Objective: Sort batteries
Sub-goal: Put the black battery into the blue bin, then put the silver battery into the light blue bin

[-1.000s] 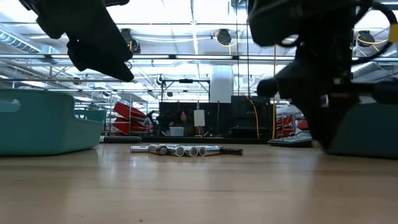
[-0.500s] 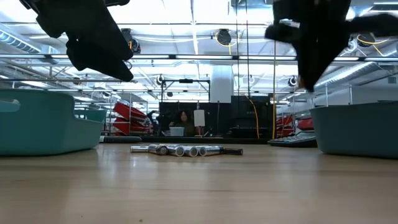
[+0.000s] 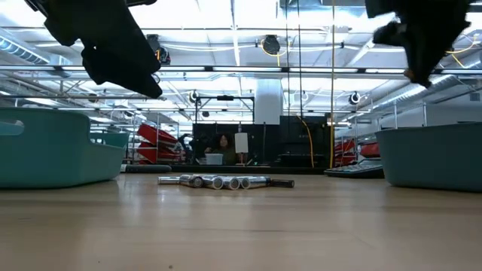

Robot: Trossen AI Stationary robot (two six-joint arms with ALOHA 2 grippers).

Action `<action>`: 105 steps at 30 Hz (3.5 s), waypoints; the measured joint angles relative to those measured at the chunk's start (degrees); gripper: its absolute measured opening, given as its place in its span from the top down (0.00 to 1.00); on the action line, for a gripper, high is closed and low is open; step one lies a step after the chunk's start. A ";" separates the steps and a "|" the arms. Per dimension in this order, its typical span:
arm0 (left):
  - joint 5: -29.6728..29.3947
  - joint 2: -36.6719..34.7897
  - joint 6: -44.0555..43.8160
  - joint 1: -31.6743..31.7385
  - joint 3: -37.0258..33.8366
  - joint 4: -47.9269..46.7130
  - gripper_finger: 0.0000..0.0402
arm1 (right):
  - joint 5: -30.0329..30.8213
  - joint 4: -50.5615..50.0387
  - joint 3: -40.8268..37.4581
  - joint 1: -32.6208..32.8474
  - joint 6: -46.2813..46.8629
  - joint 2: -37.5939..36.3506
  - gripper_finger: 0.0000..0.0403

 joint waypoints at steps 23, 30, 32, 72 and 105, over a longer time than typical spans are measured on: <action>-0.40 0.00 4.06 1.75 0.00 -0.09 0.37 | 6.70 24.43 6.04 -3.01 -6.34 9.99 0.56; -0.65 0.00 3.99 1.85 0.00 0.14 0.37 | 0.95 31.16 9.36 -6.73 -13.71 21.60 0.64; -0.95 0.00 3.97 1.84 0.00 0.17 0.37 | -0.03 33.07 9.34 -8.17 -13.77 24.60 0.66; -1.44 0.00 5.47 1.84 0.00 -1.66 0.37 | -6.17 32.51 9.11 -11.80 -13.67 37.00 0.99; 7.31 10.51 8.89 4.54 6.10 8.81 0.37 | -2.68 6.24 -5.85 5.86 24.09 -0.30 0.44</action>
